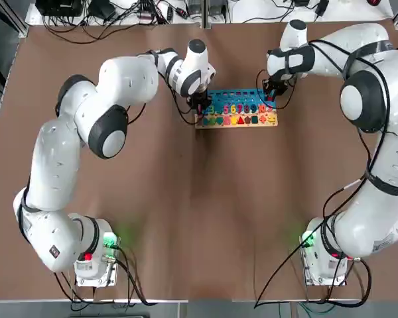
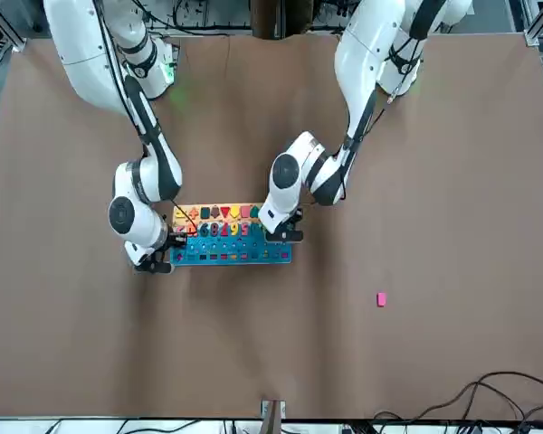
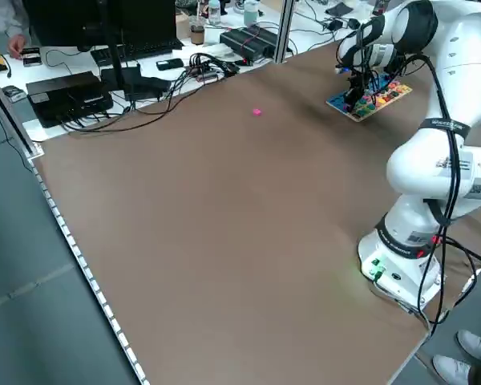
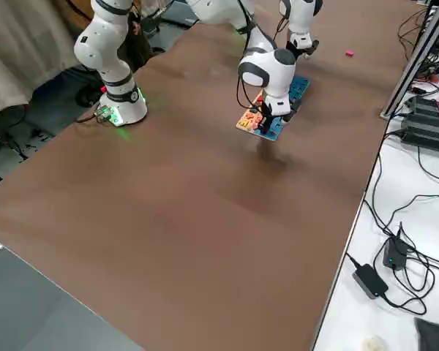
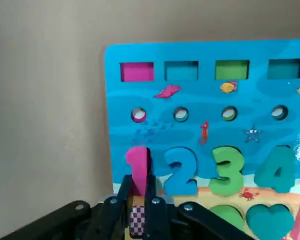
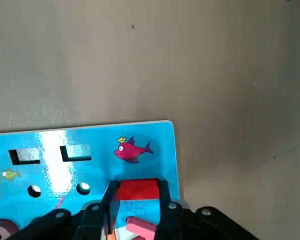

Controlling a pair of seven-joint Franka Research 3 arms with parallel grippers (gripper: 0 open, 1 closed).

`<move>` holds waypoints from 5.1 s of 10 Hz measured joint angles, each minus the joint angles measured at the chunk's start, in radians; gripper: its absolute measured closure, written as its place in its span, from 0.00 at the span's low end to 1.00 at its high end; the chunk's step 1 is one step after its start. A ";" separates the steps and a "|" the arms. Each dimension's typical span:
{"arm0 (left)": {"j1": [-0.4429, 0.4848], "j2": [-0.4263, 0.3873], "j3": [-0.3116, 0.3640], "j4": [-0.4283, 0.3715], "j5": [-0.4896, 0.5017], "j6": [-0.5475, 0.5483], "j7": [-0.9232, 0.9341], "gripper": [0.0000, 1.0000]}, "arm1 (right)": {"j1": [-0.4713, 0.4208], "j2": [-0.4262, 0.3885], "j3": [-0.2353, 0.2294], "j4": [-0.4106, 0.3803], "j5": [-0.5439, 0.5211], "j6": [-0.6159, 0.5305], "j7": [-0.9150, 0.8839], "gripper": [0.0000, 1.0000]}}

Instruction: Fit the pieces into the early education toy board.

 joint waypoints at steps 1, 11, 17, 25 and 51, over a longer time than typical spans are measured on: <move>0.000 0.000 0.000 0.000 0.000 -0.004 0.000 0.86 | 0.000 0.000 0.000 0.000 0.000 0.000 0.001 0.64; -0.003 0.000 -0.002 0.001 0.000 -0.005 0.009 0.86 | -0.002 -0.030 -0.007 0.035 0.040 -0.045 0.007 0.39; -0.003 0.000 -0.002 0.001 0.000 -0.005 0.014 0.86 | -0.155 -0.360 -0.019 0.024 -0.138 -0.323 -0.053 0.04; -0.002 0.000 -0.002 0.002 0.000 -0.005 0.027 0.86 | -0.298 -0.686 -0.018 0.074 -0.206 -0.735 -0.306 0.01; -0.001 0.002 -0.002 0.002 0.000 0.011 0.026 0.86 | -0.314 -0.674 -0.021 0.177 -0.206 -0.805 -0.312 0.01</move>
